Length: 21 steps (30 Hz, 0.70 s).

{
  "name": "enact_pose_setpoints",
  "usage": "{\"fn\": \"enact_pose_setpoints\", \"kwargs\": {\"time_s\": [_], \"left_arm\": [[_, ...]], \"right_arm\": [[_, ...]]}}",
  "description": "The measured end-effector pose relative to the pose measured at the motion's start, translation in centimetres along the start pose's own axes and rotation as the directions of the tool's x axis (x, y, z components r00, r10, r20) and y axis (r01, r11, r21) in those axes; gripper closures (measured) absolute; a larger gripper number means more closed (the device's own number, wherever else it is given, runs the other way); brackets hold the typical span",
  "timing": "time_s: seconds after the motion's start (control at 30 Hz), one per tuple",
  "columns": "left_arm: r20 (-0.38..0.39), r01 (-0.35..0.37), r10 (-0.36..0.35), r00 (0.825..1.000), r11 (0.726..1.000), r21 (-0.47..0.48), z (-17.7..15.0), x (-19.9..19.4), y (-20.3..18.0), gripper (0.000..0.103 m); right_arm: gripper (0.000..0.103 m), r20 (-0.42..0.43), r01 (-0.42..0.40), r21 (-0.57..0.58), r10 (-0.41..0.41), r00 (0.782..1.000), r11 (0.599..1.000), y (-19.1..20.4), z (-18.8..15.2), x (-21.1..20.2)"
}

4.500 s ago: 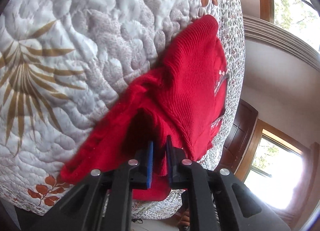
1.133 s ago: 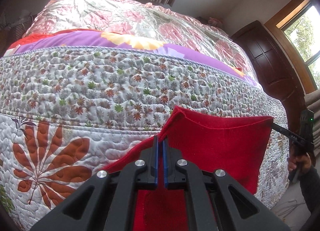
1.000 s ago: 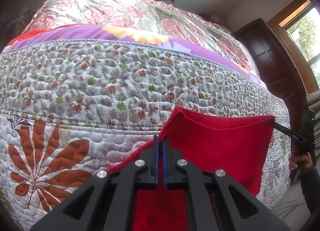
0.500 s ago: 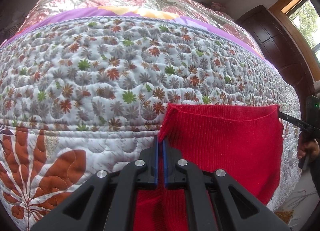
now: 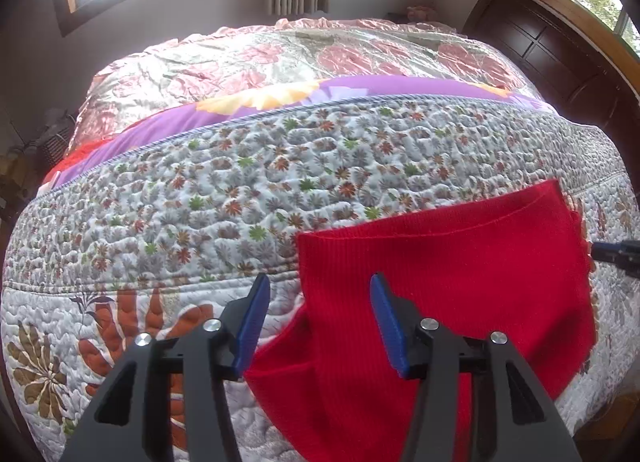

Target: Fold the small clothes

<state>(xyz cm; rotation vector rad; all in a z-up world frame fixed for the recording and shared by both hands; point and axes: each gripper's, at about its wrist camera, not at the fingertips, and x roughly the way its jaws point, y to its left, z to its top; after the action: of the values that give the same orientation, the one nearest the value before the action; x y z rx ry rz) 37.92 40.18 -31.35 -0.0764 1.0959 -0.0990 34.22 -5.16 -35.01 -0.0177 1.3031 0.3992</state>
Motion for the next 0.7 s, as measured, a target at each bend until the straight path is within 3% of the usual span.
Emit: {"fn": "enact_pose_setpoints", "kwargs": {"time_s": [0.1,0.27,0.33,0.47,0.57,0.7], "left_arm": [[-0.031,0.018,-0.017,0.999,1.0,0.004,-1.3,0.6,-1.0,0.05],[-0.057,0.042,-0.044,0.997,0.998,-0.043,-4.3,0.1,-0.8,0.051],[-0.021,0.136,-0.138,0.99,0.986,-0.096,-6.0,-2.0,-0.1,0.05],[0.005,0.301,-0.303,0.953,0.942,-0.146,-10.4,-4.0,-1.0,0.05],[-0.066,0.322,-0.333,0.941,0.937,-0.133,-13.7,-3.6,-2.6,0.05],[-0.17,0.272,-0.298,0.939,0.949,-0.16,-17.1,-0.9,-2.9,0.052]], "right_arm": [[0.084,-0.072,0.022,0.02,-0.021,0.997,1.0,-0.4,-1.5,2.7],[0.085,-0.057,0.04,0.061,-0.036,0.998,0.997,-1.2,-1.9,3.5],[0.077,-0.034,0.042,0.078,-0.04,0.999,0.996,-1.2,-2.6,1.8],[0.076,-0.031,0.026,0.114,-0.023,0.999,0.993,-1.3,-5.2,-0.5],[0.076,-0.051,0.026,0.137,-0.019,0.999,0.99,-1.7,-7.1,-0.9],[0.077,-0.106,0.051,0.153,-0.035,0.994,0.987,-2.4,-8.7,0.8]]}}
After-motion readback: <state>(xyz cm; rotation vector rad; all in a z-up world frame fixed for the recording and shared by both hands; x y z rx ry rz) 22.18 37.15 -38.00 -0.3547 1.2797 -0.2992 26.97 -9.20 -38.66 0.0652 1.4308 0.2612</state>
